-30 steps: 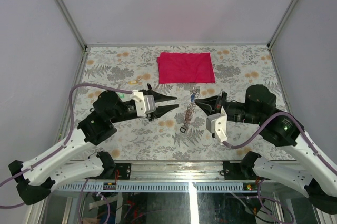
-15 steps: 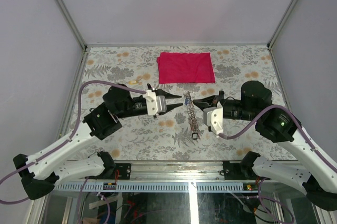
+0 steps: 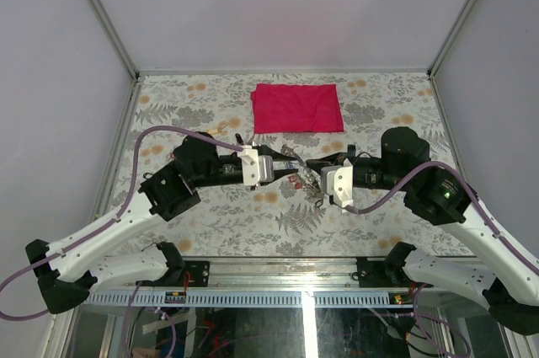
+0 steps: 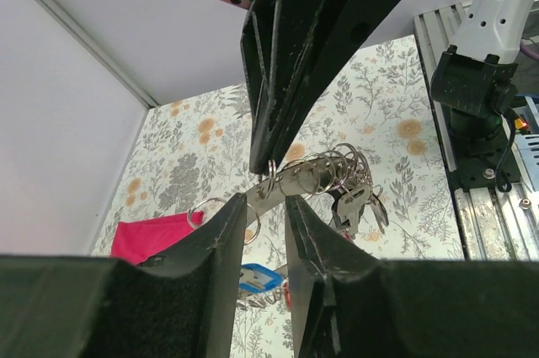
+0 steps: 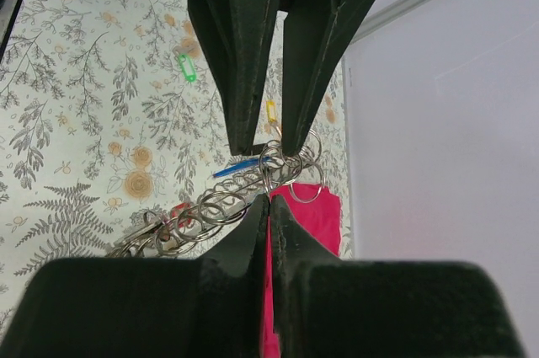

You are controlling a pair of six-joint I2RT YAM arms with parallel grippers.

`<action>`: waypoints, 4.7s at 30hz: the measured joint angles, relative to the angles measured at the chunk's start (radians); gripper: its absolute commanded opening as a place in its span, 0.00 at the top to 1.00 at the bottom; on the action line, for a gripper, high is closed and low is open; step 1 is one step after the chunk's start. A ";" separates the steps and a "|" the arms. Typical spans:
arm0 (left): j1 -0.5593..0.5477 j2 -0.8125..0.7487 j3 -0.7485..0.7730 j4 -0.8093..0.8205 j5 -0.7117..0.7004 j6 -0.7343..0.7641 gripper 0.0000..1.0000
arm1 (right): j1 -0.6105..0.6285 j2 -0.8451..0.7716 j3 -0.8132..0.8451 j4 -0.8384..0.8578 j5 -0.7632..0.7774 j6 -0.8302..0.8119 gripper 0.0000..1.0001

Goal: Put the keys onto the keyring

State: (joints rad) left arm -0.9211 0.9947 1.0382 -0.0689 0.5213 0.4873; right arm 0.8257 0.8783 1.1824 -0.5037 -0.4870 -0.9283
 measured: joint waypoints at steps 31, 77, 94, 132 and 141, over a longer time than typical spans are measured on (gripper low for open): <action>-0.055 0.072 0.047 -0.008 -0.057 -0.007 0.99 | 0.000 0.003 0.000 0.006 0.000 0.033 1.00; 0.289 -0.032 -0.360 1.239 0.417 -0.991 1.00 | 0.000 -0.123 -0.454 1.078 -0.158 0.918 0.70; 0.289 -0.021 -0.369 1.352 0.395 -1.055 1.00 | 0.013 0.027 -0.462 1.388 -0.222 1.074 0.67; 0.289 -0.024 -0.365 1.334 0.430 -1.032 1.00 | 0.078 0.106 -0.462 1.480 -0.226 1.083 1.00; 0.288 -0.055 -0.320 1.180 0.473 -0.930 0.76 | 0.082 0.083 -0.460 1.423 -0.221 1.047 1.00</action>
State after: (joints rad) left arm -0.6334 0.9398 0.7181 1.1107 0.9943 -0.4431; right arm 0.9081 0.9611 0.7227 0.9192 -0.7082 0.1184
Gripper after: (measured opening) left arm 0.160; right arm 0.010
